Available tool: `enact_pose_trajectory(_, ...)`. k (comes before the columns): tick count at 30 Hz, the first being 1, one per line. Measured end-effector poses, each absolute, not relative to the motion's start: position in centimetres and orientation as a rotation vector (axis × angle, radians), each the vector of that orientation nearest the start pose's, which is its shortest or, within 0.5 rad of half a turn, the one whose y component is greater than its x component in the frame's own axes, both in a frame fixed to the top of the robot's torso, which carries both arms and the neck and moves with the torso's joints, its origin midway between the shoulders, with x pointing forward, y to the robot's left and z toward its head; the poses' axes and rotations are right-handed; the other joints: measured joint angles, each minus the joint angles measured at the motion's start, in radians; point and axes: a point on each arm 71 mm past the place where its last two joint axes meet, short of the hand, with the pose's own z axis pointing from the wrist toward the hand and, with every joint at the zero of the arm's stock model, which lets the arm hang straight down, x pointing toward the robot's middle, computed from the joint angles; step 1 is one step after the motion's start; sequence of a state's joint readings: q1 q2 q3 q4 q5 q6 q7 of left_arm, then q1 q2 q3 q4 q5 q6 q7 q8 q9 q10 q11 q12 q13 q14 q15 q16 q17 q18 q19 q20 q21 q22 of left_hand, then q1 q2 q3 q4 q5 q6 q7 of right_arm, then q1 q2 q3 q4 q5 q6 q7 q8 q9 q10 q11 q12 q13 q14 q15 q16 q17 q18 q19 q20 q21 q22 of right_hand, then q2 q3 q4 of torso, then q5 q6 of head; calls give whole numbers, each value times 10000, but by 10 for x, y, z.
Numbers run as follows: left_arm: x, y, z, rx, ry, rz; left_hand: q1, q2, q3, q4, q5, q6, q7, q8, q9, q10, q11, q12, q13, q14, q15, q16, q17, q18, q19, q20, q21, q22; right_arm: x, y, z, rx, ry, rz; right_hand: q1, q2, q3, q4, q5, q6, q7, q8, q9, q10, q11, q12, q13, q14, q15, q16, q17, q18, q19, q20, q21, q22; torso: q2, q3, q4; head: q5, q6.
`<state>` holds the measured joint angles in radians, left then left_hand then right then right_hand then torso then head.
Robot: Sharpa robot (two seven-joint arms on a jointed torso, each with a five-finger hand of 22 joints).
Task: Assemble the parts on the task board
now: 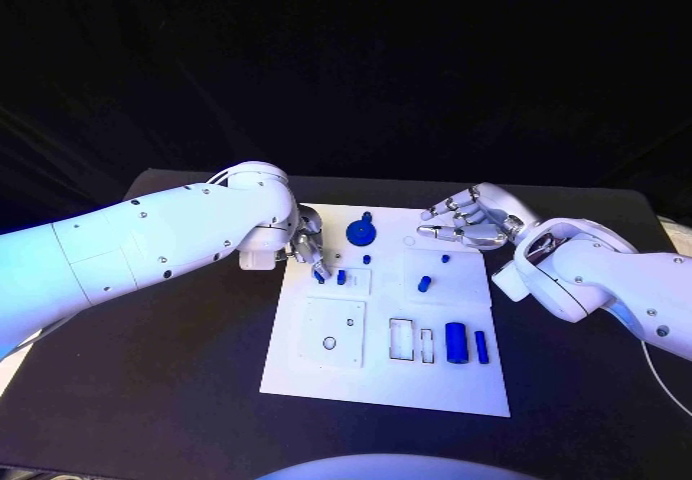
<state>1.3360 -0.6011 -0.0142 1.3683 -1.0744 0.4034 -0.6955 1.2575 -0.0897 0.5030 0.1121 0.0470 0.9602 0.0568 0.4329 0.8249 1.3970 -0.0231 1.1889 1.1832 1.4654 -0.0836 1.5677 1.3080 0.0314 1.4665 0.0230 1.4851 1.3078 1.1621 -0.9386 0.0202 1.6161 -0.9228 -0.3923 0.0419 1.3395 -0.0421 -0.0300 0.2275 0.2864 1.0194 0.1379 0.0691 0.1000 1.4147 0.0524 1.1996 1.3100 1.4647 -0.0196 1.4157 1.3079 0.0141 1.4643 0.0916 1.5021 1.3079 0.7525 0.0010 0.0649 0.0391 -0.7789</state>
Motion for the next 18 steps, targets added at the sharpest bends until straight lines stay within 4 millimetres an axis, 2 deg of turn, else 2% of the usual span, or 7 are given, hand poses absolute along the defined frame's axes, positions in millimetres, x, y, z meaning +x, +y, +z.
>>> enact_pose_trajectory(18,515,146,-171,497,24270,-2348,-40,-39,1,-1,22,69,-32,6,4,0,0,0,-19,0,0,0,-2,0,0,0,0,-2,471,-223,-170,3527,16441,10000,0,0,0,0,0,0,0,0,-2,-15,15,24,-1,0,0,0,-2,0,0,0,0,-2,6,-2,-4,69,-46)
